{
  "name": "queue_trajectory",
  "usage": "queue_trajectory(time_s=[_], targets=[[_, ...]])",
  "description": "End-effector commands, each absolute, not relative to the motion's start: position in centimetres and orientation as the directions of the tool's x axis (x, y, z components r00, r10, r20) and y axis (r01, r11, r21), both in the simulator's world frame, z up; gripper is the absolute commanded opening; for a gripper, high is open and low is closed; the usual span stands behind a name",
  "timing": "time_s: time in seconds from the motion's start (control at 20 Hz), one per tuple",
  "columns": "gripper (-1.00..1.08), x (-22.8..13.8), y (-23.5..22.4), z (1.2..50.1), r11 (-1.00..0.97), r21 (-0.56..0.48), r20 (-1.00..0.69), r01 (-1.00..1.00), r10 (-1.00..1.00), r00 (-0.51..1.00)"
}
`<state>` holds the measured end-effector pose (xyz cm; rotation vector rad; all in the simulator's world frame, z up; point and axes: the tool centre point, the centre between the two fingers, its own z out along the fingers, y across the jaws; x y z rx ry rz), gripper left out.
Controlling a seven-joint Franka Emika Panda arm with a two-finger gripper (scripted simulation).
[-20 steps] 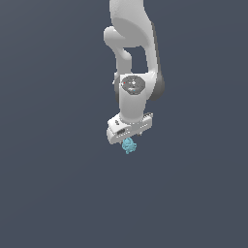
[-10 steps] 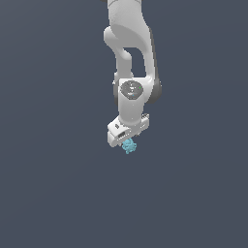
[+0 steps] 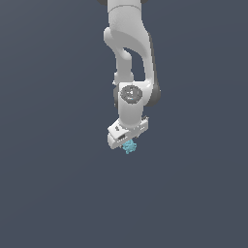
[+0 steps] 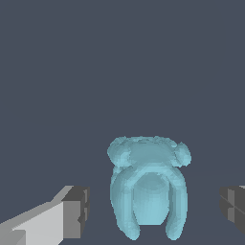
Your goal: Pick up the object and move it to a goal position.
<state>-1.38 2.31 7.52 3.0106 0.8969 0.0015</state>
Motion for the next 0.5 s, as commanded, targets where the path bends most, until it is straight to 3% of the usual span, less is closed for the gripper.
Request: queue_trajectory(time_s=[0.0, 0.4, 0.45], targets=[[1.00, -1.5, 2.3, 6.2, -0.836, 0.000, 0.000, 0.548, 0.548, 0.836], [1.00, -1.4, 2.3, 4.1, -0.835, 0.000, 0.000, 0.550, 0.550, 0.835], [-1.00, -1.4, 2.3, 4.1, -0.835, 0.000, 0.000, 0.550, 0.550, 0.835]])
